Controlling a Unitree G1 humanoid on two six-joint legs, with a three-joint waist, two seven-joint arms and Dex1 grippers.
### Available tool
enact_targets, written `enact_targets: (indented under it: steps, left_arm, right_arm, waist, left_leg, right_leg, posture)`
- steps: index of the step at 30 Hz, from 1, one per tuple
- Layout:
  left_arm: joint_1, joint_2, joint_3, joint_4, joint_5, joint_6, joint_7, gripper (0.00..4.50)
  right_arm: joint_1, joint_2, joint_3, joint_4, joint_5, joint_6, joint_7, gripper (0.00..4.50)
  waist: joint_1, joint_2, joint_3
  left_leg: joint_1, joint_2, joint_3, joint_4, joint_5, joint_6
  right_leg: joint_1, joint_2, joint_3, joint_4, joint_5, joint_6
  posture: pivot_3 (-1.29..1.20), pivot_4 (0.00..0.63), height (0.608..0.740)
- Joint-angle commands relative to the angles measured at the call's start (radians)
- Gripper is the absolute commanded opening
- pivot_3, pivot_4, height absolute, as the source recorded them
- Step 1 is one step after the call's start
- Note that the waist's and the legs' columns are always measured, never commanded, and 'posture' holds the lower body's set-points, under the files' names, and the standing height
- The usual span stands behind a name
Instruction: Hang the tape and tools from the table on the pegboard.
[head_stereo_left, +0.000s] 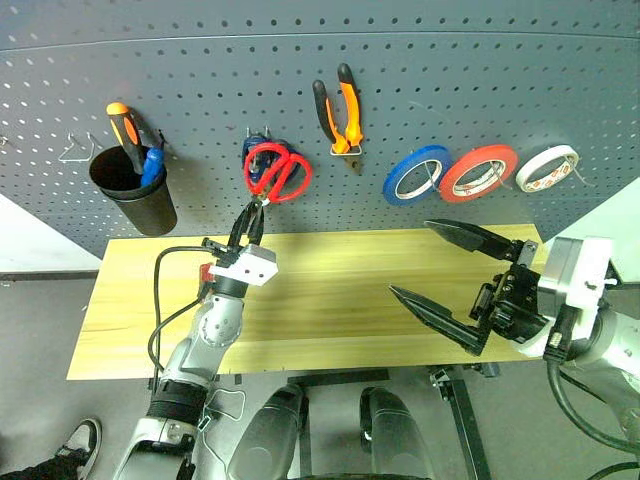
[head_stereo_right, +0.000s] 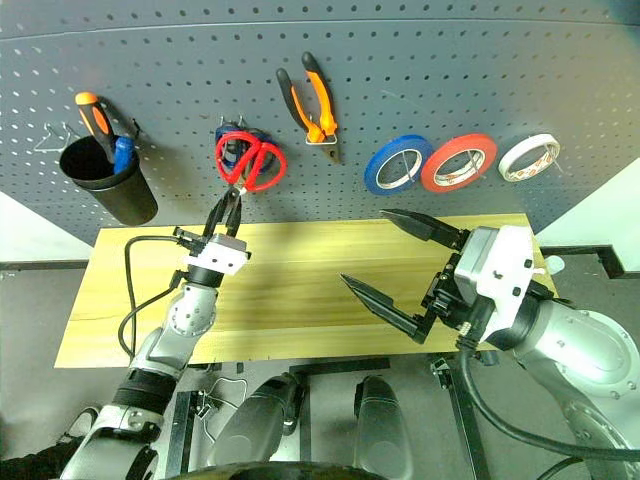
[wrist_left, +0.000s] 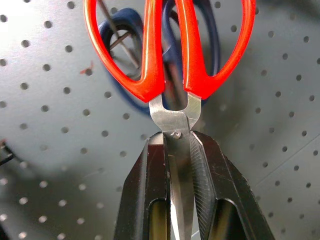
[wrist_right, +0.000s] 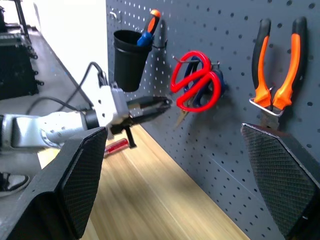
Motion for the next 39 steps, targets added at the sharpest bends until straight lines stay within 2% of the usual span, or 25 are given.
enact_targets:
  steps: [1, 8, 15, 18, 23, 27, 30, 33, 39]
  left_arm:
    - [-0.033, -0.003, -0.021, 0.038, 0.017, -0.033, 0.050, 0.26]
    - [-0.123, -0.019, -0.046, 0.202, 0.022, -0.039, 0.132, 0.26]
    - [-0.111, -0.032, -0.046, 0.205, 0.001, -0.017, 0.143, 0.26]
    - [-0.105, -0.049, -0.037, 0.204, -0.035, 0.046, 0.098, 1.25]
    - [-0.083, -0.052, -0.045, 0.189, -0.044, 0.038, 0.079, 2.87]
    - [-0.015, -0.043, -0.033, 0.129, -0.088, 0.055, 0.024, 2.87]
    - [0.099, -0.028, 0.032, 0.012, -0.191, 0.184, -0.078, 2.87]
    - [0.199, 0.007, 0.161, -0.177, -0.358, 0.464, -0.209, 2.87]
    - [0.199, 0.024, 0.358, -0.473, -0.497, 0.988, -0.238, 2.87]
  right_arm:
    - [-0.008, -0.008, -0.049, -0.055, 0.060, -0.030, -0.023, 4.50]
    - [-0.016, -0.030, -0.045, -0.071, 0.076, -0.028, -0.054, 4.50]
    - [-0.013, -0.050, -0.050, -0.079, 0.091, -0.032, -0.075, 4.50]
    - [-0.013, -0.052, -0.047, -0.078, 0.091, -0.031, -0.079, 4.50]
    - [-0.011, -0.054, -0.036, -0.076, 0.081, -0.028, -0.083, 4.50]
    - [-0.010, -0.052, -0.021, -0.075, 0.066, -0.025, -0.089, 4.50]
    - [0.008, -0.048, -0.020, -0.082, 0.054, -0.025, -0.092, 4.50]
    - [0.041, -0.045, -0.021, -0.093, 0.043, -0.025, -0.095, 4.50]
    - [0.075, -0.039, 0.000, -0.083, 0.032, -0.036, -0.075, 4.50]
  waist:
    - [0.001, 0.000, 0.000]
    - [0.003, 0.000, 0.000]
    - [0.001, 0.000, 0.000]
    - [0.001, -0.001, 0.000]
    - [0.000, -0.001, 0.000]
    - [-0.001, -0.001, 0.000]
    - [-0.004, 0.000, 0.000]
    - [-0.003, 0.000, 0.000]
    - [0.004, -0.001, 0.000]
  left_leg:
    - [0.000, 0.000, 0.000, 0.000, 0.000, 0.000]
    - [0.000, 0.000, 0.000, 0.001, 0.000, 0.000]
    - [0.000, 0.000, 0.000, 0.001, 0.000, 0.000]
    - [0.000, 0.000, 0.000, 0.001, 0.000, 0.000]
    - [0.000, 0.000, 0.000, 0.001, 0.000, 0.000]
    - [0.000, 0.000, 0.000, 0.001, 0.000, 0.000]
    - [0.000, 0.000, 0.001, 0.001, 0.000, 0.000]
    - [0.000, 0.000, 0.001, 0.001, 0.000, 0.000]
    - [0.001, 0.000, -0.001, 0.001, -0.003, 0.005]
  right_leg:
    - [0.000, 0.000, 0.000, 0.000, 0.000, 0.000]
    - [0.000, 0.000, 0.000, 0.000, 0.000, 0.000]
    - [0.000, 0.000, 0.000, 0.001, 0.000, 0.000]
    - [0.000, 0.000, 0.000, 0.001, 0.000, 0.000]
    - [0.000, 0.000, 0.000, 0.001, 0.000, 0.000]
    - [0.000, 0.000, 0.000, 0.001, 0.000, 0.000]
    - [0.000, 0.000, 0.000, 0.001, 0.000, 0.000]
    - [-0.001, 0.000, 0.000, 0.001, 0.000, 0.000]
    - [0.001, 0.000, -0.001, 0.002, 0.002, -0.001]
  posture:
    - [-0.02, 0.241, 0.710]
    - [-0.03, 0.243, 0.710]
    - [-0.03, 0.247, 0.710]
    - [-0.03, 0.248, 0.710]
    - [-0.03, 0.249, 0.710]
    - [-0.02, 0.249, 0.710]
    - [-0.02, 0.246, 0.710]
    - [-0.02, 0.248, 0.710]
    - [0.03, 0.276, 0.710]
